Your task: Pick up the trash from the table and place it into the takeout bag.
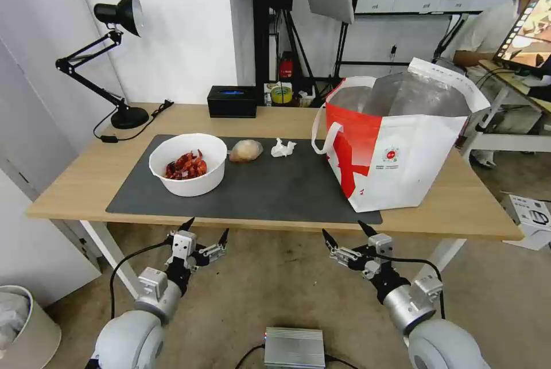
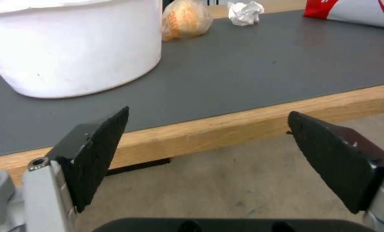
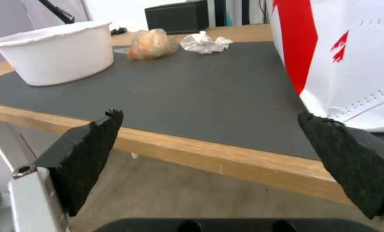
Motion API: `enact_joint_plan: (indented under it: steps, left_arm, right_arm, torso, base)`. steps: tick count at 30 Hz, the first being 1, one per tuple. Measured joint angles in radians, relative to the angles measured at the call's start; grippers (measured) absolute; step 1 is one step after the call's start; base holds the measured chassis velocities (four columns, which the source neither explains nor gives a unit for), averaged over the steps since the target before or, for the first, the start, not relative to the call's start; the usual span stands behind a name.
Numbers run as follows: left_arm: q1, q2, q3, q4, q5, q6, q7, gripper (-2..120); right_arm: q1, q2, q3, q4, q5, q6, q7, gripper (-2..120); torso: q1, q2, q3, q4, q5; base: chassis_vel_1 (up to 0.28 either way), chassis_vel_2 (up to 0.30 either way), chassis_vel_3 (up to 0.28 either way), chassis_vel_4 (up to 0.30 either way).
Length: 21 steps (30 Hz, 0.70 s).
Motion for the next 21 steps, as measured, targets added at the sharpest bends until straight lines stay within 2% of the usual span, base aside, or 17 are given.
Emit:
enact_joint_plan:
  steps: [15, 21]
  left_arm:
    - [0.003, 0.006, -0.010, -0.007, 0.000, 0.000, -0.001, 100]
    - [0.005, 0.006, -0.020, -0.014, 0.000, 0.000, -0.003, 100]
  right_arm:
    - [0.055, 0.003, -0.042, -0.015, 0.008, -0.011, 0.015, 100]
    - [0.122, 0.010, -0.082, -0.008, 0.106, -0.069, 0.059, 100]
  torso:
    - [0.000, 0.000, 0.000, 0.0000, 0.0000]
    - [0.000, 0.000, 0.000, 0.0000, 0.0000]
  base:
    - [0.000, 0.000, 0.000, 0.000]
    - [0.000, 0.000, 0.000, 0.000]
